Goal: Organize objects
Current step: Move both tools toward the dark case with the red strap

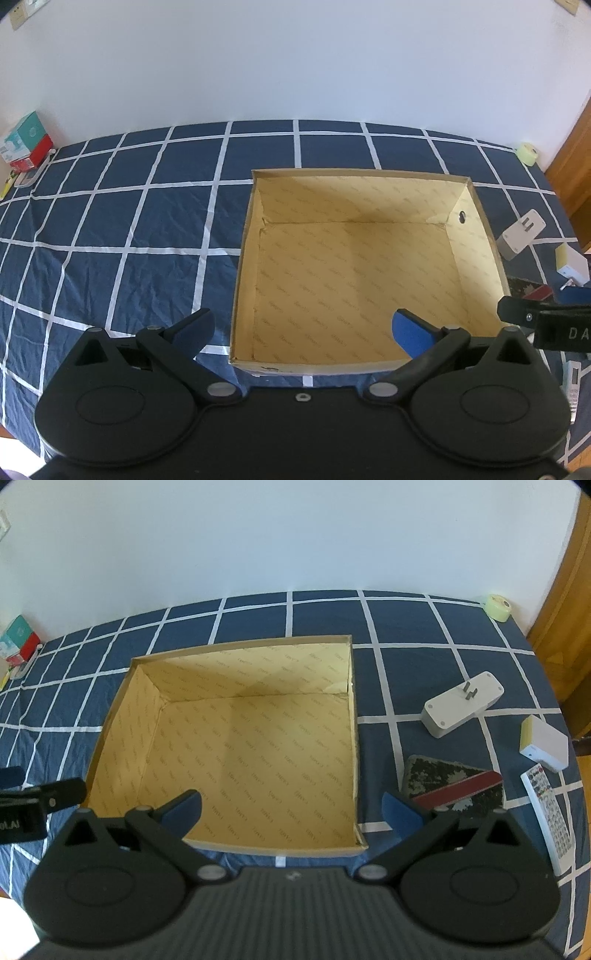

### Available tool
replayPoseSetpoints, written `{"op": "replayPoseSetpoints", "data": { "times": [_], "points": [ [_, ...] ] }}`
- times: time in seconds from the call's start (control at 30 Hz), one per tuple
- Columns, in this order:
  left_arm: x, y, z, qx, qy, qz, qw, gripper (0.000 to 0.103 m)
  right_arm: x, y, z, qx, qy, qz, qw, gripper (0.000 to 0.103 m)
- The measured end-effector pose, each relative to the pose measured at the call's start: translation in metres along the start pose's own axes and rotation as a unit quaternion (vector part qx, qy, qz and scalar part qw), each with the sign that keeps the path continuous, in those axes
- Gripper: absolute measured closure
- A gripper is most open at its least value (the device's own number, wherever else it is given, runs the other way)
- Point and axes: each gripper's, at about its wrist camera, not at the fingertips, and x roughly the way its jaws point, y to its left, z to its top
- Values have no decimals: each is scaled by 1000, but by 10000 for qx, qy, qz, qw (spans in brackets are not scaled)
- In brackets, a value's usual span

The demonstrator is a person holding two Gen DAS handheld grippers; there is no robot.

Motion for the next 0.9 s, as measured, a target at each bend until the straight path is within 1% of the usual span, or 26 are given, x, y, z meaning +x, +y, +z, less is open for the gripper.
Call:
{"op": "replayPoseSetpoints", "data": {
  "times": [0.27,0.3,0.47,0.67,0.9],
  "points": [
    [0,-20,0,207,53,-157,9996,0,-10,-18,-7,319,-59,-15,9995,0],
    [1,-23,0,242,59,-186,9995,0,-11,-22,-9,296,-62,30,9995,0],
    [1,-43,2,463,110,-330,9983,0,-19,-45,-16,579,-120,-48,9982,0],
    [4,-77,7,736,154,-533,9957,0,-30,-80,-20,928,-192,-192,9953,0],
    [8,-128,16,1017,196,-712,9921,0,-38,-126,-20,1247,-206,-310,9915,0]
  ]
}}
